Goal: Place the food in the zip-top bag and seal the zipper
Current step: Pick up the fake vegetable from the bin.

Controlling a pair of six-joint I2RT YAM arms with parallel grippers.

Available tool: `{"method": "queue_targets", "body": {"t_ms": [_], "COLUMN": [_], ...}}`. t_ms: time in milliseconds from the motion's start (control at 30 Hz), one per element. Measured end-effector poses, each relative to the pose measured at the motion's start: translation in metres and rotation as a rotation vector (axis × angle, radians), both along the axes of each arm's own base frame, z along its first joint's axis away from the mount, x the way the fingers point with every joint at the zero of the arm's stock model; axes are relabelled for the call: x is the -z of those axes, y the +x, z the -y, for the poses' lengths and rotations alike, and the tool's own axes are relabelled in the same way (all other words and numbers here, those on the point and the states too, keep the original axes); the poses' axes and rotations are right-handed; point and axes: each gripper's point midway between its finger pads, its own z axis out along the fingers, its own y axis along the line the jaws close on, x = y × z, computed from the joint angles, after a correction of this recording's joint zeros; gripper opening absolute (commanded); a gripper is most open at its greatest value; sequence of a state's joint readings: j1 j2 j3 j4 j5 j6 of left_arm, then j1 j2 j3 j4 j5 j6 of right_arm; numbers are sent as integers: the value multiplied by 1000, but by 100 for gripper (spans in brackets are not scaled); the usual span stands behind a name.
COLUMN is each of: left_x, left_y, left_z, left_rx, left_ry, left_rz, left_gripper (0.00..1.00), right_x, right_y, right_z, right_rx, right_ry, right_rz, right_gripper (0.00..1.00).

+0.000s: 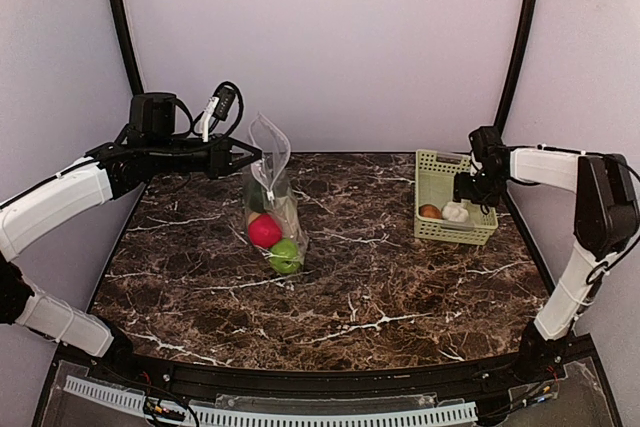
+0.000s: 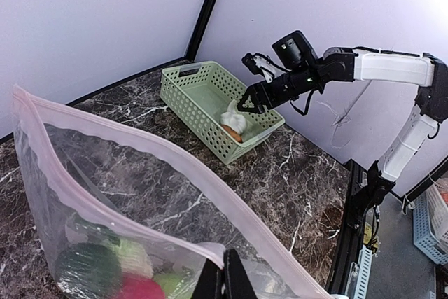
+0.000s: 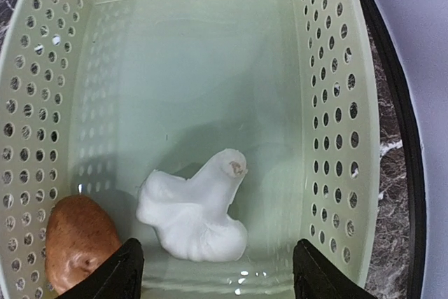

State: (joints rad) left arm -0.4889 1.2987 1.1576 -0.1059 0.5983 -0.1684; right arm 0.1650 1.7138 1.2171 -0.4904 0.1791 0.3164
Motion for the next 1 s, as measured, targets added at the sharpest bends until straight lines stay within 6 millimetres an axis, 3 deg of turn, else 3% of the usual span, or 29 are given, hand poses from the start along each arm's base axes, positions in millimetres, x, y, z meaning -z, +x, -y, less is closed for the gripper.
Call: {"method": "queue_targets", "body": {"t_ms": [300,767,1000], "left_x": [0,1,1], "left_y": [1,2,2], "left_z": [-1,-1,-1], "left_rx": [-7,-10,-10], "left_ry": [3,8,8], "left_rz": [2,9,9], "left_gripper": [1,1,1], "right_x": [31,37,36], "right_y": [31,49,51], "right_z": [12,18,19], "right_rx": [21,35,43], "right_ry": [12,-16,-13], "right_rz": [-14,14,21], "right_gripper": [51,13,4]}}
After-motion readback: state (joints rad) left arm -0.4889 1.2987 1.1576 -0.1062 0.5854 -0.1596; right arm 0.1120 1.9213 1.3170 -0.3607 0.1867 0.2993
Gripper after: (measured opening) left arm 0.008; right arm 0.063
